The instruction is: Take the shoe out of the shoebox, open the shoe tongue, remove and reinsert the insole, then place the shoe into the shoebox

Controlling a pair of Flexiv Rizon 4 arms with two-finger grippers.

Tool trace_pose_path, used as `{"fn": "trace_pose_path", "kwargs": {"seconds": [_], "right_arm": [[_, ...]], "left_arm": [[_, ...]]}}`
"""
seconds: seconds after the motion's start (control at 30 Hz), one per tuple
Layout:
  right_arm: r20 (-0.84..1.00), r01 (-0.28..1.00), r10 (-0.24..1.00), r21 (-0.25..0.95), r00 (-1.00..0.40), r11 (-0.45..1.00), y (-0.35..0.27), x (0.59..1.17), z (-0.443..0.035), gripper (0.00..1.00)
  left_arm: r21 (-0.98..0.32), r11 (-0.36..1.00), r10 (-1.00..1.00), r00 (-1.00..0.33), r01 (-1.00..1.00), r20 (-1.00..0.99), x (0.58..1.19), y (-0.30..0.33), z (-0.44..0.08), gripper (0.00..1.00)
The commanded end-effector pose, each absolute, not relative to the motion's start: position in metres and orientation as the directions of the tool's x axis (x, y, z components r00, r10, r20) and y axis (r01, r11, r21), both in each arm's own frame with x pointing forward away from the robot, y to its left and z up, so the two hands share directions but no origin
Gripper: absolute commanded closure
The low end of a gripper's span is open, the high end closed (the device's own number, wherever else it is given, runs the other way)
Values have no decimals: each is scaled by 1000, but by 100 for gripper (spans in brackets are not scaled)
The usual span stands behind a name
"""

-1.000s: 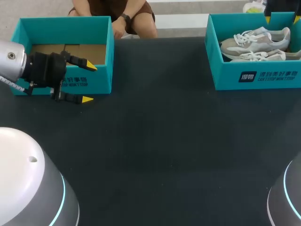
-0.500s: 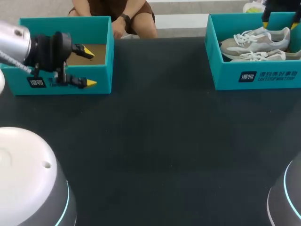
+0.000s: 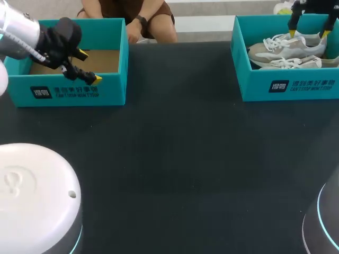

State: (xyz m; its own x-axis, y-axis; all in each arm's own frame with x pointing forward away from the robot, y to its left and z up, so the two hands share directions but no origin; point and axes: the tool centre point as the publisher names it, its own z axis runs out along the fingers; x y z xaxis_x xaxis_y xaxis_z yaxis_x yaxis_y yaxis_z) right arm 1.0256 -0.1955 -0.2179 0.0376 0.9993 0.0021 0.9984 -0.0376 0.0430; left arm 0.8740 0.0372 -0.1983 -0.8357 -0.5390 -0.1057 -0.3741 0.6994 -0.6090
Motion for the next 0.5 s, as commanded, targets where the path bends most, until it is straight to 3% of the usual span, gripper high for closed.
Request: {"fn": "trace_pose_path", "kwargs": {"seconds": [0.03, 0.4, 0.5], "right_arm": [[1, 998, 999, 49, 40, -40, -195, 1024, -215, 0], [1, 998, 999, 49, 40, -40, -195, 1024, -215, 0], [1, 998, 1000, 60, 28, -28, -195, 1025, -215, 0]], "left_arm": [[-297, 257, -957, -199, -920, -210, 869, 32, -197, 0], [-297, 257, -957, -199, -920, -210, 869, 32, -197, 0], [-236, 161, -980, -127, -958, -151, 869, 37, -192, 0]]}}
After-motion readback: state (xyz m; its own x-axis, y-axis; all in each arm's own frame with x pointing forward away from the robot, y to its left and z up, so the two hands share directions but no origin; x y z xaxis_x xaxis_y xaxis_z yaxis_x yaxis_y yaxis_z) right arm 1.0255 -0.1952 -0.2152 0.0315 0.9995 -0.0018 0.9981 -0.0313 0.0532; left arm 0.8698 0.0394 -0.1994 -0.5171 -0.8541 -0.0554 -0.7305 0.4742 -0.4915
